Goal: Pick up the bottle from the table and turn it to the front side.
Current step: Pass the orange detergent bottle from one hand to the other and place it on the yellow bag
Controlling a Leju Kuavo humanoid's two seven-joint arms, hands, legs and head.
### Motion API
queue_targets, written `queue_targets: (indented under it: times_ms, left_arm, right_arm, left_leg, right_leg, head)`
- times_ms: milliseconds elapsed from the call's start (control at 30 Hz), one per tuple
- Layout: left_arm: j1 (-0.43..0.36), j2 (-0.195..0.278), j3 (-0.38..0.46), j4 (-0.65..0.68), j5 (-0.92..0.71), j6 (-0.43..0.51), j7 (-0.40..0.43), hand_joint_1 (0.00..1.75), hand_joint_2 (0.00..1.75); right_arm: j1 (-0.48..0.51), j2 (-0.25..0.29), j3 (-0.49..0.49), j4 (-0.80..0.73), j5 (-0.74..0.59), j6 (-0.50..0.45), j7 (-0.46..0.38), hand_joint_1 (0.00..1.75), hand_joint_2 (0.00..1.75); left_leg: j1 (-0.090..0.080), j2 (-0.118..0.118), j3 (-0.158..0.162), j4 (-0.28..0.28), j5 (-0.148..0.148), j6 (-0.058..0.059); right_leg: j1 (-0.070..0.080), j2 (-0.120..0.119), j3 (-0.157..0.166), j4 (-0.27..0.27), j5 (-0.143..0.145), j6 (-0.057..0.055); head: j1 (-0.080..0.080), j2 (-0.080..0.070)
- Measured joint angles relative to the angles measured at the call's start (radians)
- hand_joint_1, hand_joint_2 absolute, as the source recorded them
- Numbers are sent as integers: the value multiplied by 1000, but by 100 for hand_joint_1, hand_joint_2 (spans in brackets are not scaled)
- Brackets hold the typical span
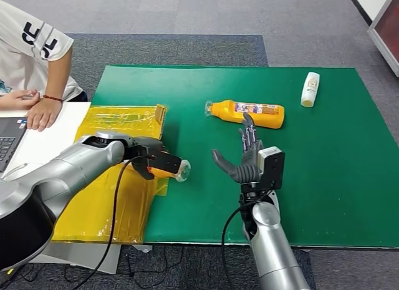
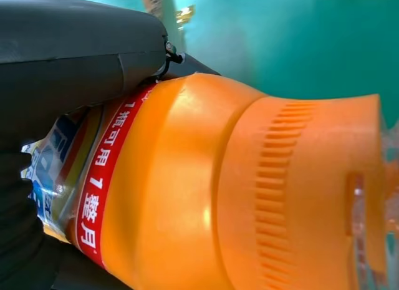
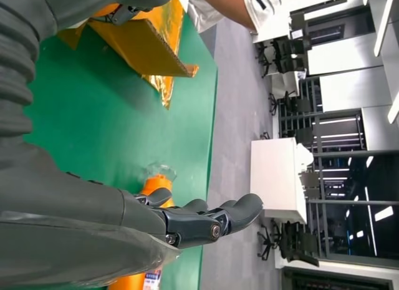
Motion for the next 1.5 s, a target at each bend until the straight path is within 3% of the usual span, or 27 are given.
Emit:
queue_targets:
  times_ms: [33, 67, 667, 833, 933, 1033, 1300, 1500]
  left_arm:
    - [1, -7, 2, 3, 3, 3, 0, 2, 175]
    - [4, -12, 5, 5, 6, 7, 0, 0, 175]
    - [55, -30, 69, 23, 18, 62, -25, 0, 175]
    - [87, -25, 109, 17, 21, 219, -123, 0, 175]
    - [143, -13, 186, -45, 7, 392, -258, 0, 175]
    - [261, 5, 312, -199, -115, 494, -304, 0, 175]
    - [511, 12, 604, -525, -397, 564, -281, 0, 175]
    - [654, -16, 764, -710, -430, 535, -293, 0, 175]
  right_arm:
    - [3, -1, -2, -7, 3, 0, 4, 0, 175]
    - [6, -2, -4, -12, 6, 0, 7, 0, 175]
    - [19, -7, -22, -18, 33, 5, 23, 0, 175]
    - [28, -10, -29, -16, 35, -8, 17, 0, 175]
    - [47, -17, -35, -21, 12, 22, -5, 0, 175]
    - [76, -30, -41, -38, -2, 52, -19, 0, 175]
    - [119, -46, -55, -95, 45, 49, -8, 0, 175]
    - [139, -48, -60, -123, 93, 33, 10, 0, 175]
  left_leg:
    - [0, 0, 0, 0, 0, 0]
    - [0, 0, 0, 0, 0, 0]
    - [0, 0, 0, 0, 0, 0]
    - [0, 0, 0, 0, 0, 0]
    - [0, 0, 0, 0, -1, 1]
    - [-1, 0, 0, 0, -2, 1]
    - [-1, 0, -1, 0, -3, 2]
    - [-1, 1, -2, 0, -4, 2]
  right_leg:
    - [0, 0, 0, 0, 0, 0]
    - [0, 0, 0, 0, 0, 0]
    - [0, 0, 0, 0, 0, 0]
    - [0, 0, 0, 0, 0, 0]
    - [0, 0, 0, 0, 0, 0]
    - [-1, 0, 0, 0, -2, 1]
    - [-1, 0, -1, -1, -3, 3]
    - [-1, 0, -1, -1, -3, 3]
  head:
    - [0, 0]
    - [0, 0]
    - [0, 0]
    - [0, 0]
    - [0, 0]
    - [0, 0]
    - [0, 0]
    - [0, 0]
